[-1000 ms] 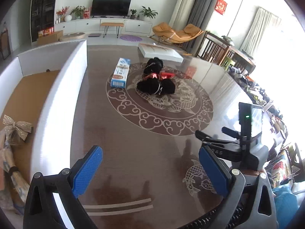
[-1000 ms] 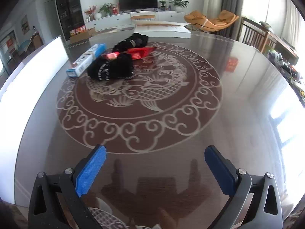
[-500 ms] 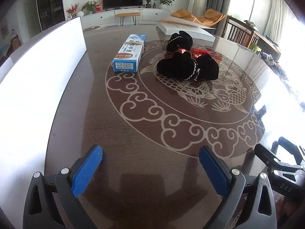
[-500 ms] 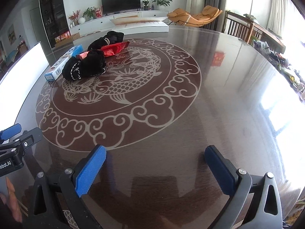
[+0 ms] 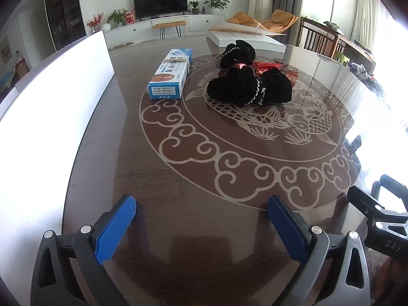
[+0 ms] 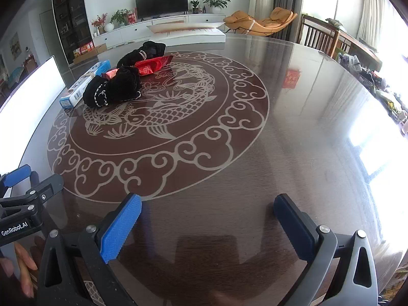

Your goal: Organize objects

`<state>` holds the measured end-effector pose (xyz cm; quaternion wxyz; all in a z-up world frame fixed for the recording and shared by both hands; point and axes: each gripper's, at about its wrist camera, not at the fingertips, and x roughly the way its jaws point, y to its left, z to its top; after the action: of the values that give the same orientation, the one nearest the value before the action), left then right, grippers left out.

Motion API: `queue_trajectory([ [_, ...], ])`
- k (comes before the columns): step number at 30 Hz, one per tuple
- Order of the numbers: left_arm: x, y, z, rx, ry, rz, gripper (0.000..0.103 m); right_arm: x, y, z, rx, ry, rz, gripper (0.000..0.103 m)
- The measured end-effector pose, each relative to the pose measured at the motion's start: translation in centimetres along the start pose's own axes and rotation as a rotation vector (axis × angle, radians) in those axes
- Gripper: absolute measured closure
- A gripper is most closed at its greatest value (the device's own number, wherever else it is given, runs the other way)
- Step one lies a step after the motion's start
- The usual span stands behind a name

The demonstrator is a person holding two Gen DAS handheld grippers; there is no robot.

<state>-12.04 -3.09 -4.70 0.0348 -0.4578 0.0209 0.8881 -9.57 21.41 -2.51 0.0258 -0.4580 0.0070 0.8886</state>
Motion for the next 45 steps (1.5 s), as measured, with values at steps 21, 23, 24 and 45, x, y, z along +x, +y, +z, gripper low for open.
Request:
queue_trajectory([
  [21,-0.1,0.4,0.0,0.040,0.006,-0.024,0.000,0.0,0.0,0.0,0.000,0.000,0.000,0.000],
  [23,-0.1,0.7,0.1,0.057,0.022,-0.036,0.000,0.0,0.0,0.0,0.000,0.000,0.000,0.000],
  [24,-0.1,1.0,0.1,0.060,0.028,-0.038,0.000,0.0,0.0,0.0,0.000,0.000,0.000,0.000],
  [45,-0.4,2.1,-0.5,0.041,-0.004,-0.030,0.000,0.6,0.2,1.1,-0.059,0.027,0.097,0.000],
])
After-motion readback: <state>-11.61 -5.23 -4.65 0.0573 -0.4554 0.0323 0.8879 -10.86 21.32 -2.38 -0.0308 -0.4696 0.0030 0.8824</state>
